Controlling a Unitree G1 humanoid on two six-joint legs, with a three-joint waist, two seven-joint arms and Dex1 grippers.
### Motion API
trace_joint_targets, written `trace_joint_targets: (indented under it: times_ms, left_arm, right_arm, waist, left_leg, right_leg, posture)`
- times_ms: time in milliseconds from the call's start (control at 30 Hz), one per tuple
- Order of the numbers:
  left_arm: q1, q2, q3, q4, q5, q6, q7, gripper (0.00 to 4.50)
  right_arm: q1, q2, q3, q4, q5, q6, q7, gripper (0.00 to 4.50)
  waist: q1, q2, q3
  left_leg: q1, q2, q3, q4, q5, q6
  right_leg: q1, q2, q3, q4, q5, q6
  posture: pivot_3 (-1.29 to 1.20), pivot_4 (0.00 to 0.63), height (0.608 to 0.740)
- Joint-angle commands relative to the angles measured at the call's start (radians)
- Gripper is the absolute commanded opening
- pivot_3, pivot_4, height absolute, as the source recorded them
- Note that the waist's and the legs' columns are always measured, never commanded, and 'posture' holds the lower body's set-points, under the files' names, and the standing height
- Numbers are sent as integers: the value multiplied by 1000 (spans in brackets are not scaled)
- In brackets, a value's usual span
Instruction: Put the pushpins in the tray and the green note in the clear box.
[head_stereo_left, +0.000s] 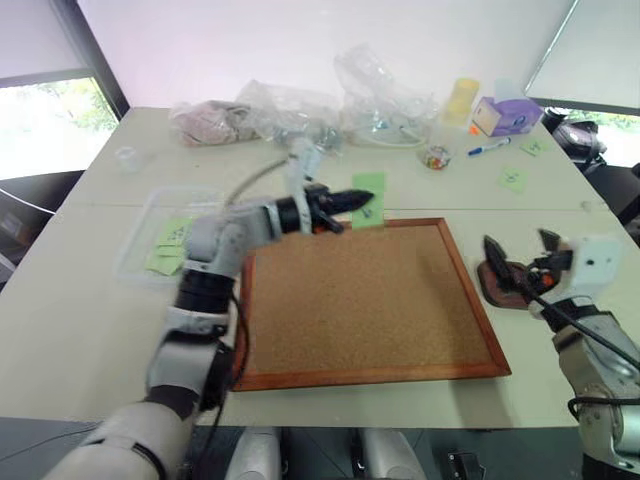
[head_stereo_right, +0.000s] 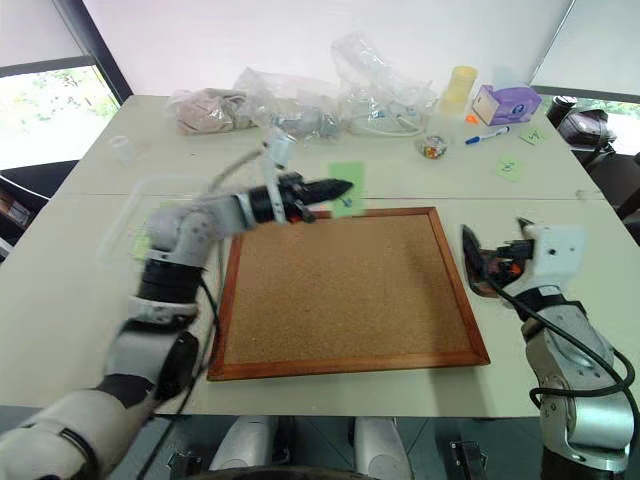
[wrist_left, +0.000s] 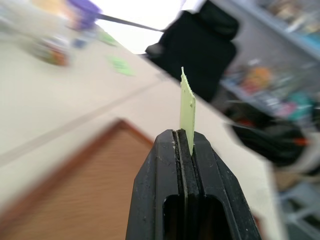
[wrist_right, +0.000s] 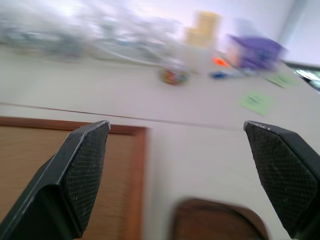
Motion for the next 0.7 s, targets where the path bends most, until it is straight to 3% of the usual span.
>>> trace_joint_targets:
  times_ms: [33, 233, 367, 667, 700]
  left_arm:
    - [-65, 134, 57, 20, 33, 8, 7, 0]
    - [-57, 465, 108, 154, 46, 78, -112, 0]
    - [7, 592, 97, 186, 51, 84, -205, 0]
    - [160, 633, 26, 182, 129, 87, -213, 0]
    - [161, 627, 22, 195, 143, 75, -198, 688]
  right_arm:
    - [-49, -30, 80, -133, 117, 103, 29, 4425]
    - [-123, -77, 300, -184, 179, 207, 110, 4425]
    - [-137, -72, 399, -125, 114, 172, 138, 4425]
    - [-156, -20, 481, -28, 27, 89, 163, 4425]
    - [-152, -18, 479, -27, 22, 86, 163, 4500]
  waist:
    - [3, 0, 0]
    - [2, -4, 2]
    - [11, -5, 3]
    - [9, -12, 4]
    - [9, -12, 5]
  left_leg:
    - [0, 1, 0, 0, 0, 0]
    - [-1, 1, 1, 0, 0, 0]
    - [-1, 1, 1, 0, 0, 0]
    - [-1, 1, 2, 2, 0, 0]
    - [-1, 1, 1, 2, 0, 0]
  right_leg:
    - [0, 0, 0, 0, 0, 0]
    - [0, -2, -1, -1, 0, 0]
    - [-1, -2, -1, -1, 0, 0]
    - [0, -3, -2, 0, 0, 0]
    - [-1, -3, -2, 0, 0, 0]
  posture:
    - [0, 150, 737]
    - [0, 150, 737]
    - [0, 150, 737]
    - [0, 150, 737]
    - [0, 150, 737]
